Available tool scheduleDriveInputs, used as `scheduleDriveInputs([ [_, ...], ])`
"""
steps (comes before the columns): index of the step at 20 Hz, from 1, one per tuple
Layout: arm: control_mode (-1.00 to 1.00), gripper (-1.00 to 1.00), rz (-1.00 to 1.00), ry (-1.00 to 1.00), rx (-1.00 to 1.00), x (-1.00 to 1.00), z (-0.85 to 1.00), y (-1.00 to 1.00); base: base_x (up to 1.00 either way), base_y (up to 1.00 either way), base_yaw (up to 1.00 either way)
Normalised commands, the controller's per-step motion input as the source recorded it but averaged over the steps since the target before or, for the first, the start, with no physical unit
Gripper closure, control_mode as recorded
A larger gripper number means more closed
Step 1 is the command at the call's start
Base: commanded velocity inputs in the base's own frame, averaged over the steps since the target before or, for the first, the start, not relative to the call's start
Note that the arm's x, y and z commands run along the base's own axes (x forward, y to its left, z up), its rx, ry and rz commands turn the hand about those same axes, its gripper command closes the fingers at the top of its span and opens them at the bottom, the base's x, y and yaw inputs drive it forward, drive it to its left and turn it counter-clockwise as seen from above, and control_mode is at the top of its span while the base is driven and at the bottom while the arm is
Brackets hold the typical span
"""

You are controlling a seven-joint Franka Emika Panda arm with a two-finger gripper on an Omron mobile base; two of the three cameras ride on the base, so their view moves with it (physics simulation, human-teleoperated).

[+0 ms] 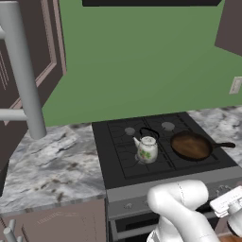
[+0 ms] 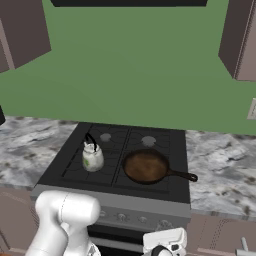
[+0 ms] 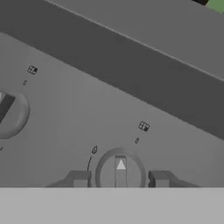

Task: Pick the pan from the cabinet and place it on the stove. Then turn on the stove burner for the pan.

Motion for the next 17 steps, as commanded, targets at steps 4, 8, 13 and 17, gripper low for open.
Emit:
scheduleDriveInputs([
  [4, -1.00, 1.00, 0.08, -0.12, -0.30, -0.06, 0.11, -0.03, 0.00, 0.00, 0.00],
  [8, -1.00, 1.00, 0.10, -0.14, -0.31, -0.12, 0.11, -0.04, 0.00, 0.00, 0.00],
  [13, -1.00, 1.00, 0.11, -0.15, -0.30, -0.16, 0.08, 0.00, 0.00, 0.00, 0.00],
  [17, -1.00, 1.00, 0.11, -0.15, -0.29, -0.16, 0.02, 0.00, 0.00, 0.00, 0.00],
])
